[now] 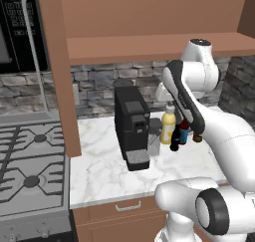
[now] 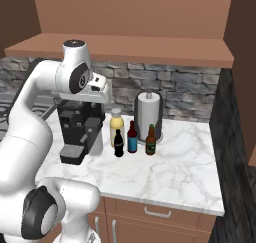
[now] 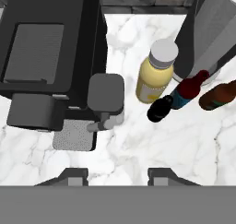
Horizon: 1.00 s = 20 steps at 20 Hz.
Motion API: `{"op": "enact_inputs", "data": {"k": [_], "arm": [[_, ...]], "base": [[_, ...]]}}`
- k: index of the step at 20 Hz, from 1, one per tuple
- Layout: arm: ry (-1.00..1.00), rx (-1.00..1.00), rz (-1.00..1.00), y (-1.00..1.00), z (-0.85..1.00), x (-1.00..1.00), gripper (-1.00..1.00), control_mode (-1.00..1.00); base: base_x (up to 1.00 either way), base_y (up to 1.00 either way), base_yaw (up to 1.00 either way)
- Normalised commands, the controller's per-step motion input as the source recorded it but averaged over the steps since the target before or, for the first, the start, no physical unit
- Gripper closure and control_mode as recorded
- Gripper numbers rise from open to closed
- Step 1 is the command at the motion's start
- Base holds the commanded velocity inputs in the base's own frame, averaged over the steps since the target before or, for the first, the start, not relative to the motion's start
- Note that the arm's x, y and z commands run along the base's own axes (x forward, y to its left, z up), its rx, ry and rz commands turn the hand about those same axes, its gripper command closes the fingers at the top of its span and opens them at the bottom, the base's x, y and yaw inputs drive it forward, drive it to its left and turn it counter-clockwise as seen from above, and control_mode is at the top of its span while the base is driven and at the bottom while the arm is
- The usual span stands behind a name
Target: Sort all alcoholic drinks to one cabinet, and non-alcoholic drinks to the other.
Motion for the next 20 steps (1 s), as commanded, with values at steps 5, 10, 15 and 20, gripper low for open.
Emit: {"op": "enact_inputs", "data": {"k": [5, 10, 15, 20], "arm": [[-0.03, 0.02, -0.02, -0.22, -0.06, -0.06, -1.00, -1.00], [0.01, 0.02, -0.01, -0.86, -0.44, -0.22, -1.00, -1.00], [0.00, 0.01, 0.01, -0.98, -0.59, -0.07, -1.00, -1.00], [0.00, 0.01, 0.02, -0.76, -0.36, 0.00, -1.00, -1.00]], "base": [[0.00, 0.00, 0.00], [0.00, 0.00, 0.00], [0.00, 0.00, 0.00], [0.00, 0.00, 0.00]]}}
